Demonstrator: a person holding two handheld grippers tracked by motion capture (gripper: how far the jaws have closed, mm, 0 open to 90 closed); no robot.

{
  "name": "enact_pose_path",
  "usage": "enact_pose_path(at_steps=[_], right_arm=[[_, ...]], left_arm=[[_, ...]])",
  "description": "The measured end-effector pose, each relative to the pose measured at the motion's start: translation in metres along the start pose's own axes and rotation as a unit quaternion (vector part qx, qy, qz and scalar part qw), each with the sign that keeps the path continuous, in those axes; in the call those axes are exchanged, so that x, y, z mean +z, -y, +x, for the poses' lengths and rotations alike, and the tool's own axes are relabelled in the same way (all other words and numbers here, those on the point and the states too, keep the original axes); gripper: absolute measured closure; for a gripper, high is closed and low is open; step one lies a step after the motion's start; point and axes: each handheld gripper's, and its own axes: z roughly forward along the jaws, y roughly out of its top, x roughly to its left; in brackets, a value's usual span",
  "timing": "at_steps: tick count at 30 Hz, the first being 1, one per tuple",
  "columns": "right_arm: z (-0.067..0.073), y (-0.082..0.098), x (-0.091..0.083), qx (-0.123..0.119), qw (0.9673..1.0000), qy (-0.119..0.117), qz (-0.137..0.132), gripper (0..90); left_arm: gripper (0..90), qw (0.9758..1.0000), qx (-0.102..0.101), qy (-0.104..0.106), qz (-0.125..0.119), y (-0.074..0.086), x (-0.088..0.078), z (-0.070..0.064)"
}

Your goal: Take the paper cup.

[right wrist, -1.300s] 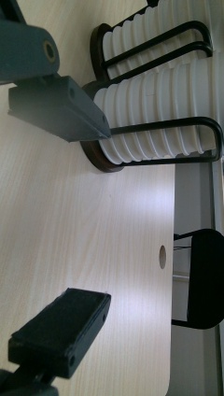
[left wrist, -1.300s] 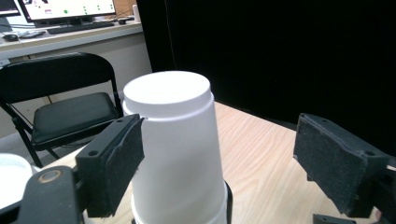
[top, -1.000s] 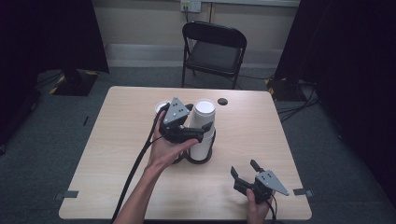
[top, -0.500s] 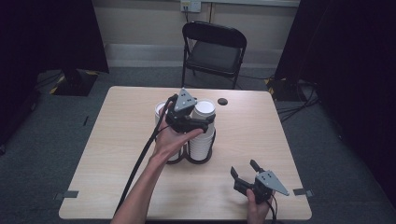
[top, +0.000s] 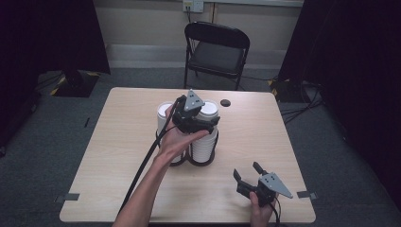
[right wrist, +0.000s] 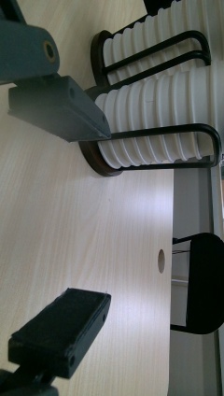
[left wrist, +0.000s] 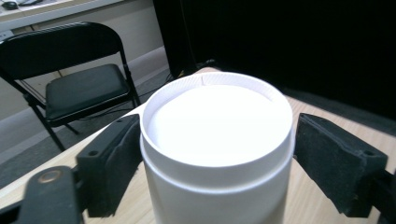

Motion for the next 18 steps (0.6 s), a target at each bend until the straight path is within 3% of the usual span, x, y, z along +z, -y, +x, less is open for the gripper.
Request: enact_pose_path(at_steps=[8,9,18], right_arm=[[0.0002,0.0000,0.0001,0.000,1.0000,0.000,0.001,16.8],[0.0004,-0.0001,0.0003,0.000,1.0000,0.000,0.001,16.8],[0.0001,0.0001,0.0000,-0.001,1.0000,0.001,0.000,16.8]], left_arm=[[21.8,0.9999,0.003,-0.008,0.008,0.0011,0.0045,-0.0007],[22.1,0.9999,-0.006,-0.007,0.008,0.0005,0.0051,-0.0001],[22.6,0.9999,-0.010,-0.004,0.009,-0.0003,0.0050,0.0006]])
